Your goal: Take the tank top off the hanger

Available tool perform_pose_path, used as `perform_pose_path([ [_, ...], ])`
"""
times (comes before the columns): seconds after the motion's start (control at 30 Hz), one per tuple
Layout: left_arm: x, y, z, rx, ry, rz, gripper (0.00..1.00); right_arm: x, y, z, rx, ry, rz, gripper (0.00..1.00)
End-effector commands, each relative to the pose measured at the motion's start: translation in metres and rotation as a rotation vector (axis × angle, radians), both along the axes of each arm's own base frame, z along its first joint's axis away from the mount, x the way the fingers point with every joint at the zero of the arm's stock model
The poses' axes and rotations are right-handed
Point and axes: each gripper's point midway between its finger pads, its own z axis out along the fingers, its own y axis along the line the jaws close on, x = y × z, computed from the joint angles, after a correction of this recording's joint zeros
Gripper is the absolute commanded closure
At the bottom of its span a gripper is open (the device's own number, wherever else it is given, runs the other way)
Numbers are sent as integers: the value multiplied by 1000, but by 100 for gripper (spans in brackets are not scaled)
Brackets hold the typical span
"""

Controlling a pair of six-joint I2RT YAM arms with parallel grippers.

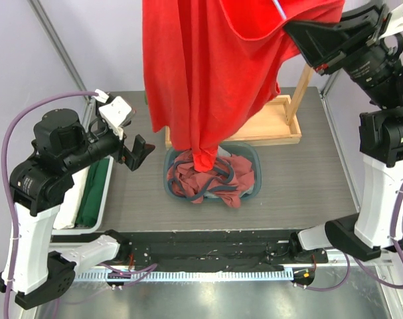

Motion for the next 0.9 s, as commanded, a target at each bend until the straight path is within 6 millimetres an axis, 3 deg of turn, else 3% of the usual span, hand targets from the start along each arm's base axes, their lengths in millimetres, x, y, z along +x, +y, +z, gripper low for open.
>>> perform_pose_path([
  [0.0, -3, 2, 7, -12, -31, -5, 0, -11, -8, -12, -25, -17, -54, 99],
  [0.23, -2, 0, 5, -8, -24, -14, 0, -12, -13, -49, -94, 41, -107, 99],
  [0.3, -3, 0, 6, -5, -25, -17, 0, -4, -12, -70, -127, 83, -121, 99],
  [0.33, -3, 1, 7, -4, -31, -16, 0, -14, -15, -72, -132, 72, -125, 99],
  [0.37, -5, 1, 8, 1, -37, -22, 0, -9, -13, -87, -154, 104, -121, 99],
  [0.43, -7, 2, 10, 14, -55, -34, 0, -21, -15, -103, -199, 108, -126, 99],
  [0.5, -13, 2, 13, 32, -85, -69, 0, -18, -14, -133, -259, 151, -122, 99],
  [0.53, -19, 3, 16, 35, -105, -83, 0, -25, -16, -140, -274, 148, -126, 99],
  [0.57, -22, 1, 15, 39, -124, -112, 0, -19, -12, -166, -314, 214, -103, 99],
  [0.6, -24, 1, 16, 60, -160, -132, 0, -18, -10, -179, -350, 218, -94, 99],
  [0.63, -34, 3, 20, 61, -196, -154, 0, -25, -9, -189, -370, 220, -71, 99],
  [0.67, -37, 2, 19, 68, -210, -177, 0, -24, -2, -218, -419, 265, -8, 99],
  [0.73, -47, 5, 24, 74, -251, -193, 0, -28, 4, -250, -486, 266, 51, 99],
  [0.87, -56, 13, 33, 77, -308, -187, 0, -36, 10, -289, -562, 280, 134, 99],
])
